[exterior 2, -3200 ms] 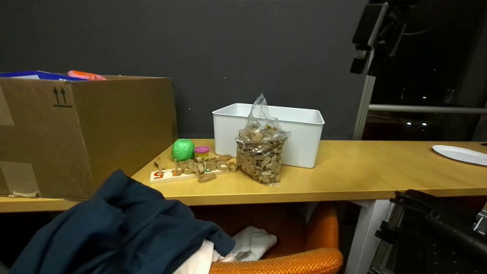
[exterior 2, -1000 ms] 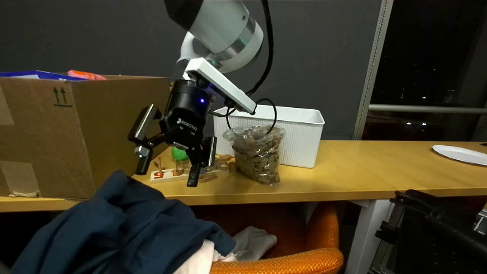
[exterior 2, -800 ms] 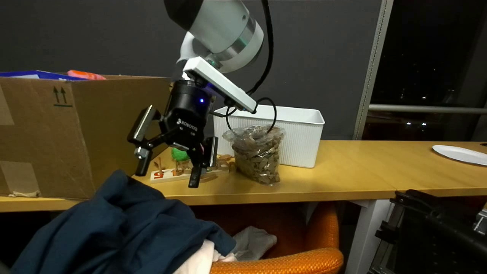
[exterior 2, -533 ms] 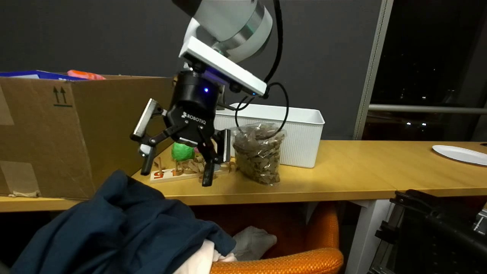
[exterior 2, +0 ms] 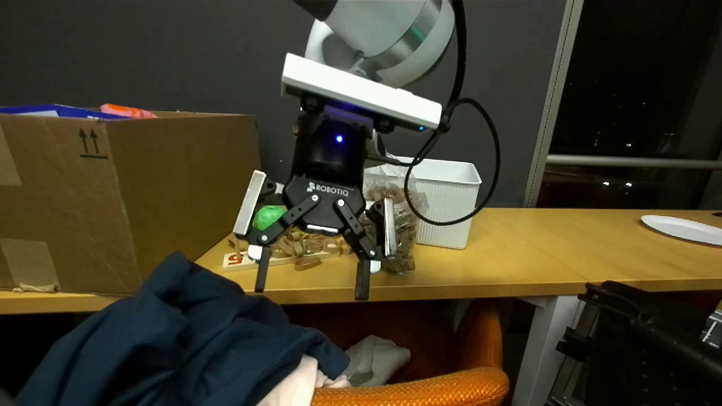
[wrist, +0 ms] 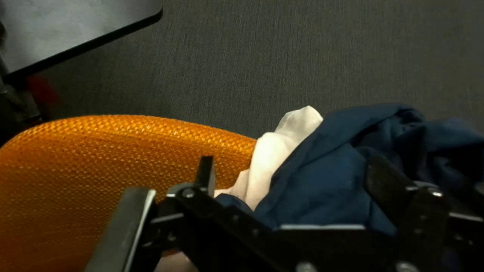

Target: Shift the clothes to the laundry basket

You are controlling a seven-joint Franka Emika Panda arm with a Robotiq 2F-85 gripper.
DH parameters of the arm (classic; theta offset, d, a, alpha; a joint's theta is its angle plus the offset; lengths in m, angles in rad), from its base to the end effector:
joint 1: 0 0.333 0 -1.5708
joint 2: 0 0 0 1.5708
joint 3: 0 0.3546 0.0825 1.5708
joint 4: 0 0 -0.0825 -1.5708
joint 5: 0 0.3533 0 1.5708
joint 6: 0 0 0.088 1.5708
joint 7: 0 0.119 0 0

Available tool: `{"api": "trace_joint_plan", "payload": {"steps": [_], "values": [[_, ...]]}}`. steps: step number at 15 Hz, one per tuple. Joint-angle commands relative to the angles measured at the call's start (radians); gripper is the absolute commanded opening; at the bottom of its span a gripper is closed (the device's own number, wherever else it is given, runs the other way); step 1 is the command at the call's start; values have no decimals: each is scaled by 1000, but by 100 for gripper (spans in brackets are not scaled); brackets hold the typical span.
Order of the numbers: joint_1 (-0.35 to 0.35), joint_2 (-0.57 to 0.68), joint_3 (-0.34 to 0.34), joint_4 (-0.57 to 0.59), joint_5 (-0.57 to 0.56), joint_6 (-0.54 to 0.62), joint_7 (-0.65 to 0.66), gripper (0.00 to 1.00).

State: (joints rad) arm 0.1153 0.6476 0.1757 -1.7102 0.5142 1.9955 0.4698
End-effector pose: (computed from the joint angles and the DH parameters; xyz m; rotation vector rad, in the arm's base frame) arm 0.6029 0.2041 0.2472 -2.6000 0.6623 0.7309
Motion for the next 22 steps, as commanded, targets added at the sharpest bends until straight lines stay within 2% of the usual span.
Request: {"api": "trace_joint_plan", "payload": {"steps": [1, 4, 7, 17, 19, 22], "values": [[49, -25, -22, -75, 46, 155, 45, 100], [80, -52, -14, -125, 55, 308, 66, 100], [102, -27, -12, -114, 41, 393, 96, 100], [109, 130, -16, 11, 15, 441, 108, 100], [118, 143, -7, 24, 19, 453, 106, 72], [131, 139, 11, 15, 31, 487, 95, 49]]}}
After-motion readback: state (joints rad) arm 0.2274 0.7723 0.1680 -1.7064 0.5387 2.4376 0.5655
